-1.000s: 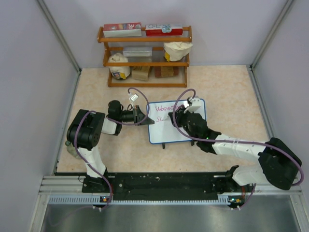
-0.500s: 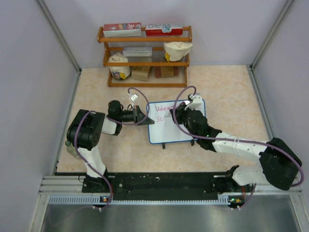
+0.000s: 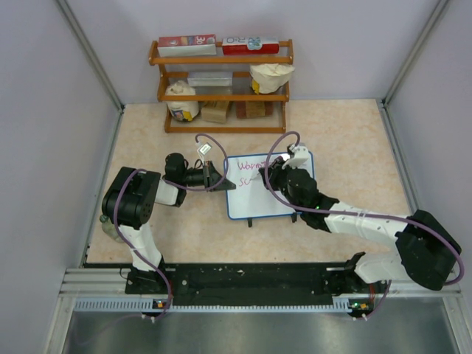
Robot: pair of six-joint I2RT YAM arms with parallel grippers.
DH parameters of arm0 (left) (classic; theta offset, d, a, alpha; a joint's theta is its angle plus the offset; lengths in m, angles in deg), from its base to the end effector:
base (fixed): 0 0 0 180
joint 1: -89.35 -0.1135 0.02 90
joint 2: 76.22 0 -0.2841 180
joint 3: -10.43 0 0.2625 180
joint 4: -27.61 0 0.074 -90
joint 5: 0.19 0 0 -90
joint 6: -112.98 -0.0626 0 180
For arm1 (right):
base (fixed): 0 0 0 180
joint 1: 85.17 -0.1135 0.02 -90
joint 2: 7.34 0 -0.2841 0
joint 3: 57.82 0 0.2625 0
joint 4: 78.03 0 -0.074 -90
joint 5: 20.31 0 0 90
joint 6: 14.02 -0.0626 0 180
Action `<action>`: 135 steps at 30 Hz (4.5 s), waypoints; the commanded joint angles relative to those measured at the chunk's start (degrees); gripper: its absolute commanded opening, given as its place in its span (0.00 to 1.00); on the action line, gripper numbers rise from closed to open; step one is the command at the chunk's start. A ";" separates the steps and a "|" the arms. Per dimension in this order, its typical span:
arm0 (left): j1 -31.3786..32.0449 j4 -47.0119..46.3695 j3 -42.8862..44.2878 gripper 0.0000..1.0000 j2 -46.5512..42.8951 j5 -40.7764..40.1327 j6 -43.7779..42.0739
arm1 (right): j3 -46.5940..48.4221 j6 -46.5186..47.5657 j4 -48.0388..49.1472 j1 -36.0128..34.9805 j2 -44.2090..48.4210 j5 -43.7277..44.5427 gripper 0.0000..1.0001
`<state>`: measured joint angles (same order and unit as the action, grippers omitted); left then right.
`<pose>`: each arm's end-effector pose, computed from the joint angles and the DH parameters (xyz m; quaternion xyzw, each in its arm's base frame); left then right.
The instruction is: Write a sentence on the whiteboard
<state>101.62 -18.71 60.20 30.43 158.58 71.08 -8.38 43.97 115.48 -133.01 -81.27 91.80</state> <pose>0.3197 -0.1292 0.1481 0.1481 0.7150 -0.6407 0.2375 0.2254 0.2138 0.2525 0.0166 0.7668 0.2873 0.5738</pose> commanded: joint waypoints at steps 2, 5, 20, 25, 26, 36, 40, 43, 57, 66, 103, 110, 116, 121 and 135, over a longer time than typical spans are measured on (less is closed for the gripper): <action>0.03 -1.38 0.45 0.00 0.22 -0.31 0.51 | -1.77 -0.86 0.26 0.55 0.10 -1.54 0.00; -0.06 -1.29 0.45 0.00 0.22 -0.48 0.60 | -2.39 -1.12 0.26 0.55 0.28 -1.63 0.00; -0.06 -1.29 0.45 0.00 0.05 -0.39 0.42 | -3.27 -0.86 -0.44 0.55 2.12 0.13 0.00; -0.06 -1.21 0.45 0.00 0.05 -0.39 0.42 | -1.95 -0.25 -0.35 0.46 2.39 0.48 0.00; -0.06 -1.29 0.45 0.00 0.05 -0.57 0.42 | -1.78 -0.16 -0.35 0.55 2.56 0.48 0.00; -0.06 -1.21 0.36 0.00 -0.04 -0.39 0.42 | 1.83 1.51 -0.18 0.90 4.50 0.21 0.00; -0.06 -1.21 0.45 0.00 0.14 -0.39 0.42 | 2.79 2.30 -0.27 1.16 3.97 0.39 0.00; -0.06 -1.21 0.45 0.00 0.14 -0.39 0.42 | 3.32 2.57 0.61 1.78 3.01 0.04 0.00; -0.06 -0.94 0.53 0.00 0.22 -0.39 0.33 | 2.71 2.39 0.26 2.13 1.42 -1.10 0.00; -0.05 -1.03 0.53 0.00 0.14 -0.39 0.33 | 0.34 1.16 0.61 2.13 1.33 -1.72 0.00; -0.06 -0.94 0.62 0.00 0.05 -0.39 0.33 | -5.55 -1.12 -0.35 2.13 2.65 -3.04 0.00; -0.06 -1.03 0.53 0.00 0.14 -0.39 0.33 | -4.24 -0.69 0.00 2.22 2.39 -1.10 0.00; 0.03 -0.94 0.45 0.00 0.05 -0.39 0.33 | -2.13 -0.07 0.61 2.04 1.51 -0.13 0.00; -0.06 -1.12 0.45 0.00 0.05 -0.31 0.42 | -1.34 0.37 0.70 2.04 1.33 0.83 0.00; -0.06 -1.12 0.45 0.00 0.05 -0.31 0.42 | -0.63 0.54 1.23 2.83 1.07 1.88 0.00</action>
<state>101.60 -18.51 60.20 30.43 158.56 71.04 -11.26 42.77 116.59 -131.37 -79.41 90.64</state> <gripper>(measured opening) 0.055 0.129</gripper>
